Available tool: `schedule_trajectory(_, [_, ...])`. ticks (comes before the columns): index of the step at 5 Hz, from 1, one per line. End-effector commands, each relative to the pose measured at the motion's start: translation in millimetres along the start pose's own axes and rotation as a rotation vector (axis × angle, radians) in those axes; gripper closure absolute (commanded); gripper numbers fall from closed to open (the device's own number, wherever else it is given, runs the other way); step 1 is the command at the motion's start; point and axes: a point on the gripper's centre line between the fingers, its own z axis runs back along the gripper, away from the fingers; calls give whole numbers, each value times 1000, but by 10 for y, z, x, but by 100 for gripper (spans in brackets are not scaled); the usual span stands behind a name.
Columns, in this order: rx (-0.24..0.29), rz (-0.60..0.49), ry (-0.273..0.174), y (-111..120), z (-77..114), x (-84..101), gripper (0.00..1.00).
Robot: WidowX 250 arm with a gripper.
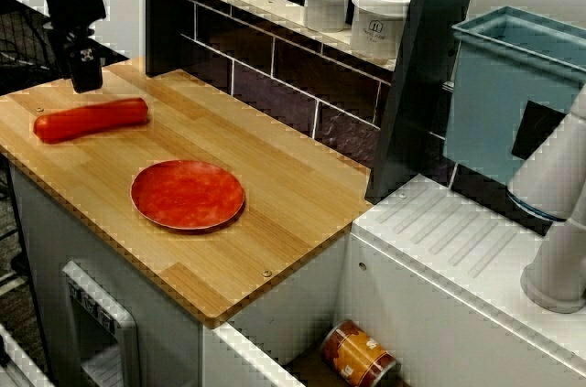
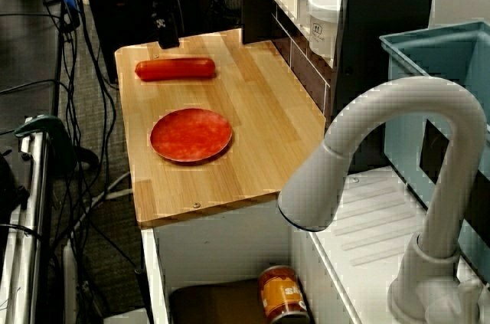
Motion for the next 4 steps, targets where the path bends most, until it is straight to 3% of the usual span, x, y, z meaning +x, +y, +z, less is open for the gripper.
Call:
schedule_trajectory(1, [93,-33,-65,248,133,-261,0])
schedule_trajectory(2, [148,-21,-94,306,-41,-336,0])
schedule_trajectory(3, [186,-5,-90,341,-186,-301,0])
schedule_trajectory(4, [181,19,-57,344,-275,-203,0])
